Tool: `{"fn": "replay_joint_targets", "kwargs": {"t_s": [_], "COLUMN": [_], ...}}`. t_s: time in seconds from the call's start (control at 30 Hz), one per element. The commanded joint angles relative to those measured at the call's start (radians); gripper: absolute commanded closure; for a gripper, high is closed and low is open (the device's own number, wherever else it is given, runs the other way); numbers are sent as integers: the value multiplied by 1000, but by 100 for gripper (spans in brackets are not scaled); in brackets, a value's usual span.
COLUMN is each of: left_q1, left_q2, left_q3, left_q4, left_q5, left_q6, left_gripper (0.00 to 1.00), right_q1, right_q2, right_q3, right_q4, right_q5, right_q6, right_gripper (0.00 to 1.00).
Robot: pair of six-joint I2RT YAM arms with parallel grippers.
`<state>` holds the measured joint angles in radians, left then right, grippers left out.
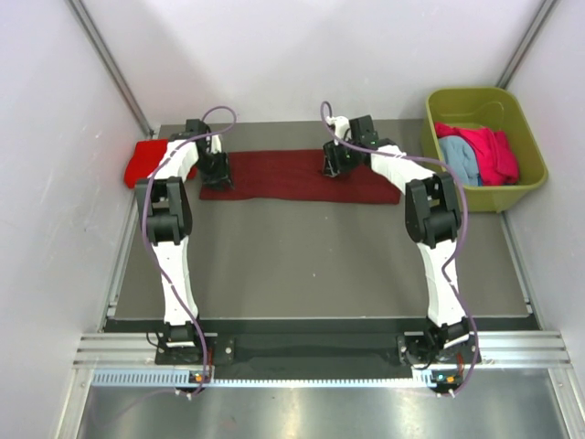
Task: Fold and stack the t-shirts
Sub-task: Fold the tshirt
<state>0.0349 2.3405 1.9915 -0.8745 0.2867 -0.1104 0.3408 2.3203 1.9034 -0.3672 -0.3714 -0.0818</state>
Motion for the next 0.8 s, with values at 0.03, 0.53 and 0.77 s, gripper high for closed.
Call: {"fn": "replay_joint_targets", "kwargs": {"t_s": [0.03,0.53,0.77], "left_q1": [5,5,5], "left_q2": [-3,-4,-26], "left_q3": [-13,-7,-51], "left_q4": [-3,0,0], "left_q5": [-27,-18,-37], "left_q6": [-9,-20,-11], "left_gripper": [53,54,54], "right_q1": [33,47,40], "right_q2": [8,34,148], "right_q3": [-15,-18,184], "right_q4": [19,19,18], "right_q5": [-29,29,112], "right_q6": [17,4,-38], "right_gripper": [49,49,49]}}
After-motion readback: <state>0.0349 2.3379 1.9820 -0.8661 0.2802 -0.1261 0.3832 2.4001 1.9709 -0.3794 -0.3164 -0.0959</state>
